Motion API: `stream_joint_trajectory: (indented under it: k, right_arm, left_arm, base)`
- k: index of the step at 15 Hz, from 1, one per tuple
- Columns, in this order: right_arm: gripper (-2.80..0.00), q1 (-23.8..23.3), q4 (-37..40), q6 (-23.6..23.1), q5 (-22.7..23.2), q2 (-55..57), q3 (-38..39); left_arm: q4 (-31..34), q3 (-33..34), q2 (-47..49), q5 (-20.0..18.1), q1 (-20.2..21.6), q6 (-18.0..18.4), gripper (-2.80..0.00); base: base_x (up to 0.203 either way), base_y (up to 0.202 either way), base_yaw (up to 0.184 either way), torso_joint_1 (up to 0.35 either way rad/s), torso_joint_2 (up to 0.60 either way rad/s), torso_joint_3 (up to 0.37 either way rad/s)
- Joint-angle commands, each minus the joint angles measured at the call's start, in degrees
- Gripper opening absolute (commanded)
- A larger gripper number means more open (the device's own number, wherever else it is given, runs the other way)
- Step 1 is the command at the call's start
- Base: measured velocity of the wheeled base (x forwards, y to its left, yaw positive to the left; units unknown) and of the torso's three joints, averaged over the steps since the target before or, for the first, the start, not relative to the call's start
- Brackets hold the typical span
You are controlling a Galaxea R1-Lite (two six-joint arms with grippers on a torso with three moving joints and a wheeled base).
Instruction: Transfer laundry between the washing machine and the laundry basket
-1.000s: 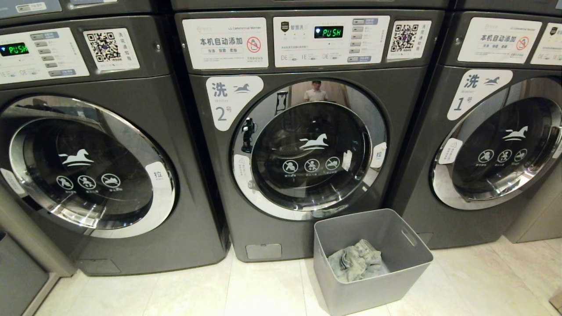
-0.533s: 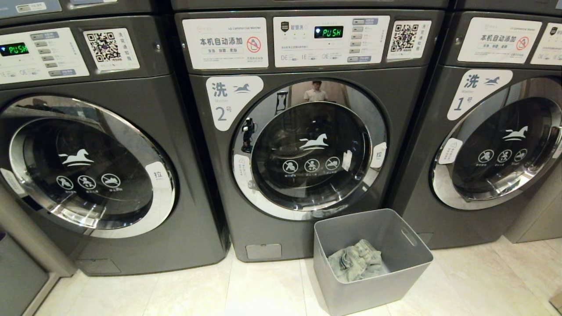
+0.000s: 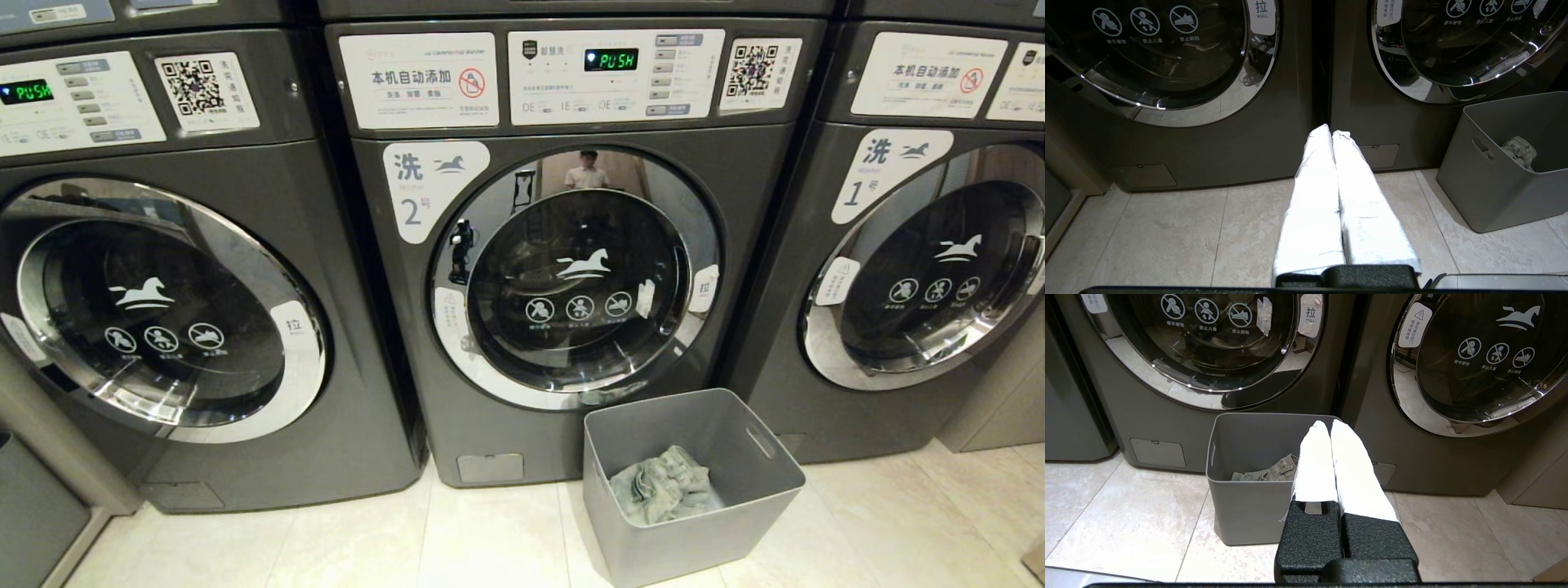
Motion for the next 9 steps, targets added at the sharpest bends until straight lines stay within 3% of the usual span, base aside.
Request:
stream_joint_trajectory:
  k: [1, 9]
  right_arm:
    - [-2.8, 0.0, -0.1, 0.0, -0.1, 0.1, 2.3]
    - [-2.8, 0.0, -0.1, 0.0, -0.2, 0.1, 2.3]
  left_arm:
    - [0.0, 0.0, -0.1, 0.0, 0.0, -0.1, -2.8]
    - [0.0, 0.0, -0.1, 0.1, 0.0, -0.1, -2.8]
  base:
    - [0.0, 0.0, 0.0, 0.0, 0.0, 0.0]
    - [0.0, 0.0, 0.0, 0.0, 0.0, 0.0]
